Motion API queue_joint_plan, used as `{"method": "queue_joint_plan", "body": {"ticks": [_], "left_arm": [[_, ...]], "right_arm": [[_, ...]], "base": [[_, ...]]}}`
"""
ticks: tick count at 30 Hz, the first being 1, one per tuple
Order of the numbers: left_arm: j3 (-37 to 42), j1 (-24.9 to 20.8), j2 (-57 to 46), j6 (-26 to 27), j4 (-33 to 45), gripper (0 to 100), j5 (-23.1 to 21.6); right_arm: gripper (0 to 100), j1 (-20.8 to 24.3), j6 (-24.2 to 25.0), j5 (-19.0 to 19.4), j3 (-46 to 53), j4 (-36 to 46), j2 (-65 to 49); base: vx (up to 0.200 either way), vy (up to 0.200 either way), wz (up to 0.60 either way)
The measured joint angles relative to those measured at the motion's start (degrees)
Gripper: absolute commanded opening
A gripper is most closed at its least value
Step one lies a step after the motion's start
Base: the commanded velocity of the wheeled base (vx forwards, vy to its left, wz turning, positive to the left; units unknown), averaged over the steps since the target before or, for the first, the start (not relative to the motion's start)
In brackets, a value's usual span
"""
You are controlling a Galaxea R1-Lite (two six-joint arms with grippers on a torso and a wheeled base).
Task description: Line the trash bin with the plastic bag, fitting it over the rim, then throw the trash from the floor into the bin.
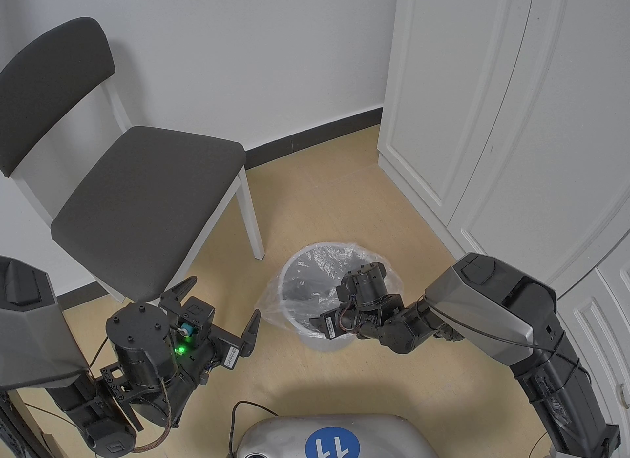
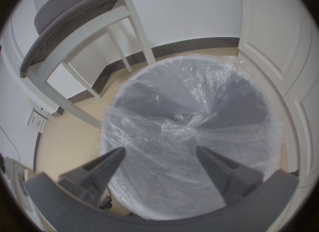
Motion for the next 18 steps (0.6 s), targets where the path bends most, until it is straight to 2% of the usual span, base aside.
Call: {"method": "queue_joint_plan", "body": {"ticks": [18], "left_arm": [[-0.1, -0.3, 0.3, 0.0, 0.0, 100, 0.0]], "right_arm": [[0, 0.9, 0.1, 0.1, 7.1, -0.2, -5.5]], "base": [[0.0, 0.0, 0.0]]}}
